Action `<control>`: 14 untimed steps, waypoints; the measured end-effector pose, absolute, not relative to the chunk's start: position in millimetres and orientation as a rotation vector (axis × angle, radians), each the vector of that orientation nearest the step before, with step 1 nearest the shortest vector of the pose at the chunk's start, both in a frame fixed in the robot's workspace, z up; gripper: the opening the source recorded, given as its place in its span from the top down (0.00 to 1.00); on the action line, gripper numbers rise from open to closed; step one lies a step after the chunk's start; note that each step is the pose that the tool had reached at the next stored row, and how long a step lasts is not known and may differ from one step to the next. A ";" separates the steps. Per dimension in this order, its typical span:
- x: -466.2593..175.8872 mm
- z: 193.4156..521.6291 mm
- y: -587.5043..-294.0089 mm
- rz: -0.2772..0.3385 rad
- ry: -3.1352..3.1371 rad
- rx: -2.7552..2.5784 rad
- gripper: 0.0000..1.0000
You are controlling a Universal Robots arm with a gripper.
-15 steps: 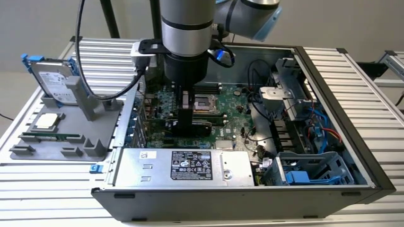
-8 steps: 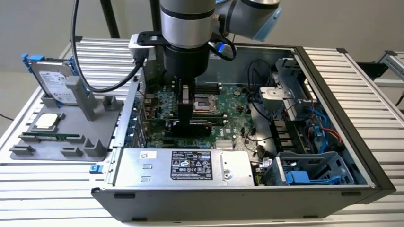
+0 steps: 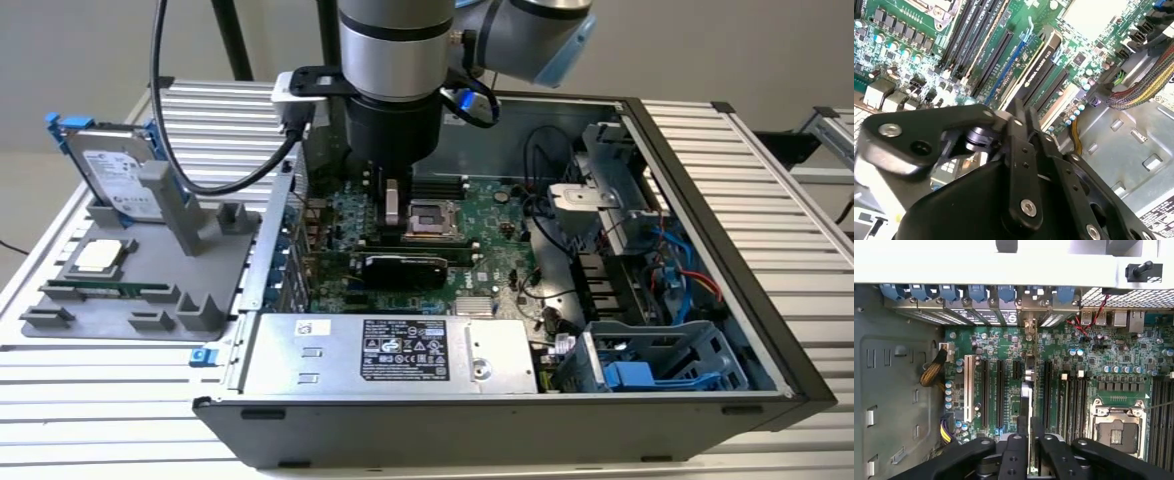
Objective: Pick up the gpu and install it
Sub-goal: 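Press down on the gpu until it lock into place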
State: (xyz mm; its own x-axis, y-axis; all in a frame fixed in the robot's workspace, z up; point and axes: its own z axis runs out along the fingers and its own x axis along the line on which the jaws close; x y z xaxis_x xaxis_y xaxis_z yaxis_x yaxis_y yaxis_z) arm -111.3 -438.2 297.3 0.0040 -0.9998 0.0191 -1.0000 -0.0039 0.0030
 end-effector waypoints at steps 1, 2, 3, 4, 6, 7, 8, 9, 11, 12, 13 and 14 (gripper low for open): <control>-111.4 297.3 -438.2 0.018 -2.206 2.215 1.00; -111.4 297.3 -438.2 0.019 -2.205 2.214 1.00; -111.4 297.3 -438.2 0.019 -2.205 2.214 1.00; -111.4 297.3 -438.2 0.020 -2.205 2.214 1.00; -111.4 297.3 -438.2 0.021 -2.205 2.213 1.00; -111.5 297.3 -438.2 0.023 -2.204 2.213 1.00; -111.5 297.3 -438.1 0.024 -2.203 2.212 1.00; -111.5 297.3 -438.1 0.025 -2.203 2.212 1.00; -111.6 297.3 -438.1 0.026 -2.203 2.211 1.00; -111.6 297.3 -438.1 0.026 -2.202 2.211 1.00; -111.6 297.3 -438.1 0.027 -2.202 2.211 1.00; -111.6 297.3 -438.1 0.027 -2.202 2.211 1.00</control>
